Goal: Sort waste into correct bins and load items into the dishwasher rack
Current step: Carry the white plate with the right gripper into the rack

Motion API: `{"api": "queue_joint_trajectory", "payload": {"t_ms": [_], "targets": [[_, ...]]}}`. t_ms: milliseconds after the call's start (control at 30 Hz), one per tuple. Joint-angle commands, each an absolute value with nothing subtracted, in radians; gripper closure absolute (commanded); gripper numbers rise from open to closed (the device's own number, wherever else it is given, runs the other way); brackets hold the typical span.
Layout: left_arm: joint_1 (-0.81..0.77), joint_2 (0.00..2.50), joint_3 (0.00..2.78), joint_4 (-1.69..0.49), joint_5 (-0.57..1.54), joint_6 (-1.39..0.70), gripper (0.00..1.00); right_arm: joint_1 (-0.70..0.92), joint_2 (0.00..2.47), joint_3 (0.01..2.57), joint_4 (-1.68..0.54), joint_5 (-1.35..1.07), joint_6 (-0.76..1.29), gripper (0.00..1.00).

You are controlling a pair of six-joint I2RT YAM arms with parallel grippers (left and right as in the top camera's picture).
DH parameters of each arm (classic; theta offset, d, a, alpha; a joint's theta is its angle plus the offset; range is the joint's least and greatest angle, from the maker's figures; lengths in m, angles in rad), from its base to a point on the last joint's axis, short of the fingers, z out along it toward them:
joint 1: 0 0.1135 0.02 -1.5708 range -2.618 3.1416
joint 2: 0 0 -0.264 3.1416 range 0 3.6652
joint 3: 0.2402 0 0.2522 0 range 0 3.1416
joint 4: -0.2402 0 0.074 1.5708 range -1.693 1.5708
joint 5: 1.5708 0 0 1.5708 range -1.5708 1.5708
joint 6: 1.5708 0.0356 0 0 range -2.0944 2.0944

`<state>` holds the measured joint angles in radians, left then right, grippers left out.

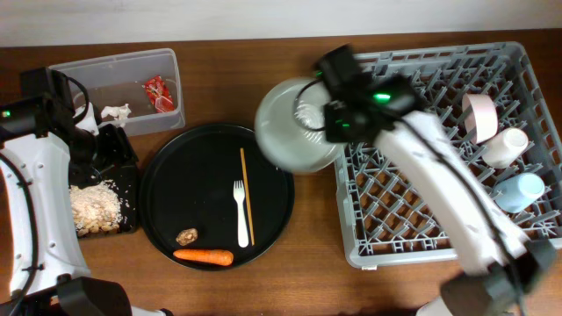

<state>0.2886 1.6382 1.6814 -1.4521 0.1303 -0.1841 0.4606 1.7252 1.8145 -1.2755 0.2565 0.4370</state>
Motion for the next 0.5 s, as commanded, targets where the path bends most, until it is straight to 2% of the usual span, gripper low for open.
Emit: {"api": "queue_joint_trajectory", "payload": {"t_ms": [0,67,233,467], "targets": [[0.291,1.632,1.688,-1.452,0.138,-0.183,0.34,0.386,1.644,1.827,-1.279,0.659,0.323,0.96],[0.291,1.632,1.688,-1.452,0.138,-0.183,0.34,0.337,1.641,1.827,-1.279,0.845,0.324,0.96],[0.291,1.632,1.688,-1.452,0.138,-0.183,0.34,0.266,1.682,1.827,-1.275,1.104,0.451,0.96],[0.291,1.632,1.688,-1.453,0.138,-0.183,0.34,0.196,1.796,1.827,-1.188,1.168,0.48,0.96]]}}
